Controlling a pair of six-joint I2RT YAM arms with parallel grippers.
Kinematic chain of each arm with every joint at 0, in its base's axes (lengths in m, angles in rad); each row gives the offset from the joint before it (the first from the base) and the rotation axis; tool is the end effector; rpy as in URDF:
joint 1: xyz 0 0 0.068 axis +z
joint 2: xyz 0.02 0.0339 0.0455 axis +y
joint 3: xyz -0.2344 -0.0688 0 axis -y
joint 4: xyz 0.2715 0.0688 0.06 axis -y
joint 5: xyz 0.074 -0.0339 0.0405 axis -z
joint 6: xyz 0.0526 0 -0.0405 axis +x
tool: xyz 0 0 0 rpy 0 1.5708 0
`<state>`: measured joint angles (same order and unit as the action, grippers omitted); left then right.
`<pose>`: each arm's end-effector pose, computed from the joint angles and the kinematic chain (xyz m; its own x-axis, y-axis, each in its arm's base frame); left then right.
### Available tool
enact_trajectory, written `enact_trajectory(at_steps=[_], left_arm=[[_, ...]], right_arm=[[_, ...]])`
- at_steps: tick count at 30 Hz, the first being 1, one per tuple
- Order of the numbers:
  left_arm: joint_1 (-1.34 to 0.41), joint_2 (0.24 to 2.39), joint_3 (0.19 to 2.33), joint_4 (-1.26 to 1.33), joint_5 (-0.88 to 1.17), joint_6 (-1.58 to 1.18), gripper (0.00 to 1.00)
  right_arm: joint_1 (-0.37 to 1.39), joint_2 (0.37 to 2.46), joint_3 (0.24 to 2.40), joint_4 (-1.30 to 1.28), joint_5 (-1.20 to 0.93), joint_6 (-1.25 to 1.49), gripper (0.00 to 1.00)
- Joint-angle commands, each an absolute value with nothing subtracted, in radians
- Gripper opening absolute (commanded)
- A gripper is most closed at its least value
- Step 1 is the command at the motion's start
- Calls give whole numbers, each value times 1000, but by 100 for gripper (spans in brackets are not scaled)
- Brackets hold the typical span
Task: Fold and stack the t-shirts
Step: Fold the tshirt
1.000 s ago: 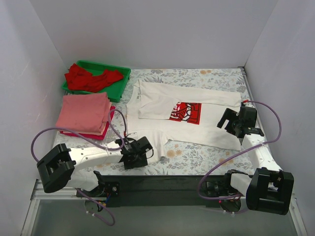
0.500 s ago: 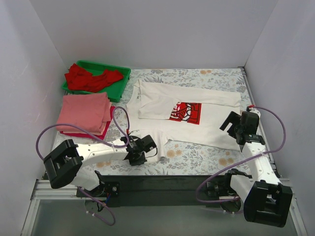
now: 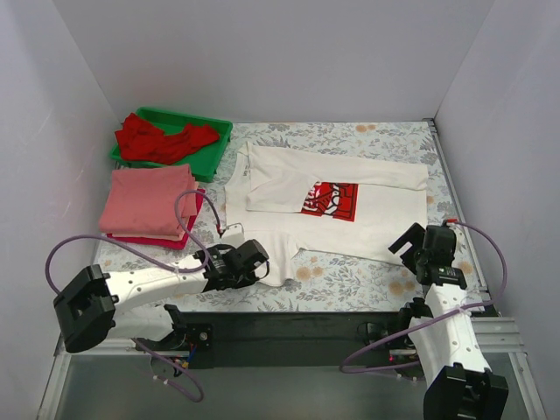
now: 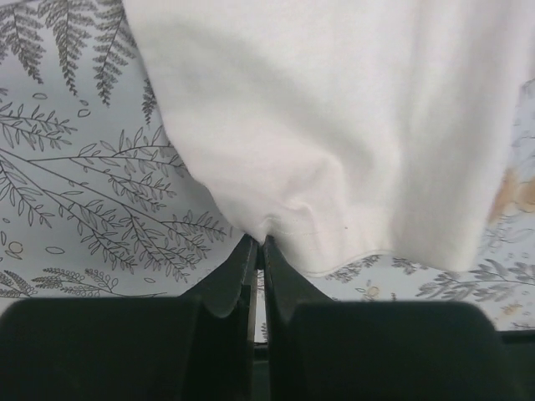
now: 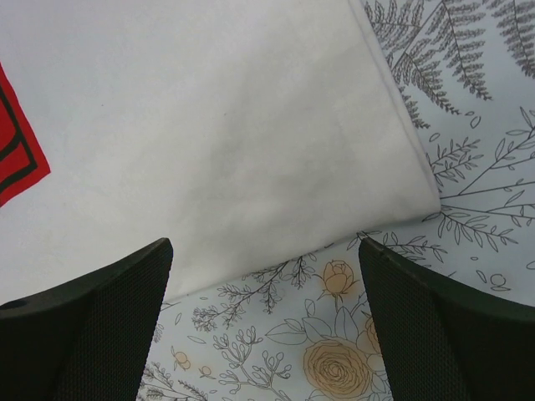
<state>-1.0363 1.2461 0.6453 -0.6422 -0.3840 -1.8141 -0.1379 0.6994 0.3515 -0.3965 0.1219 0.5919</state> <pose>0.1406 -0.1987 0.1154 -0.5985 -0.7554 -0.2667 -0.6455 0.6519 -0.3979 0.2063 -0.0351 0.1427 -0.4314 0.6190 -0.6563 0.5612 0.7537 0.3420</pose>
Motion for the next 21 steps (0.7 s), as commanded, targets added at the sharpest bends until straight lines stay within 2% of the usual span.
enact_trajectory(at_steps=[1,12,14,21], left_arm=[[-1032,1158,638,-563,-459,-1789,0],[-1031,1080,693,-494,-541,-1721,0],[-1029,1074,701,-491,-555,-1717,0],[-1017,1078,721,-474,-572,-1700,0]], right_arm=[[-144,661,322,-417,136,676,98],[-146,764,291,-384,159,704,93],[-147,785,290,-365,175,706,88],[-147,798,288,-333,163,689,53]])
